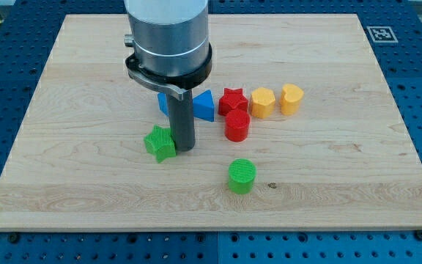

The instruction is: Move the green circle right to the green star

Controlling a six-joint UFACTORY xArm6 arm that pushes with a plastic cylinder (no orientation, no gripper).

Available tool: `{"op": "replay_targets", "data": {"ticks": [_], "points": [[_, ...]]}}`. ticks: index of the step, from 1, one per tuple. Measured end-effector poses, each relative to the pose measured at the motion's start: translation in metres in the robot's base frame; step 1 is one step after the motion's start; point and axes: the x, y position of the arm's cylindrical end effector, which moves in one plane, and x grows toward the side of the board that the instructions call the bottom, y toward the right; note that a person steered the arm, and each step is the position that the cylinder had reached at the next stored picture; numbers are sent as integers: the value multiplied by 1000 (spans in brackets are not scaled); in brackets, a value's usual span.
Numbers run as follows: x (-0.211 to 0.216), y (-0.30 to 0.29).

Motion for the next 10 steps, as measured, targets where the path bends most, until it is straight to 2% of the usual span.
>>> {"op": "replay_targets", "data": {"ticks": [1,2,3,8,10], "points": [[4,-20],[4,-15],[4,14],[6,52],[19,101]]}}
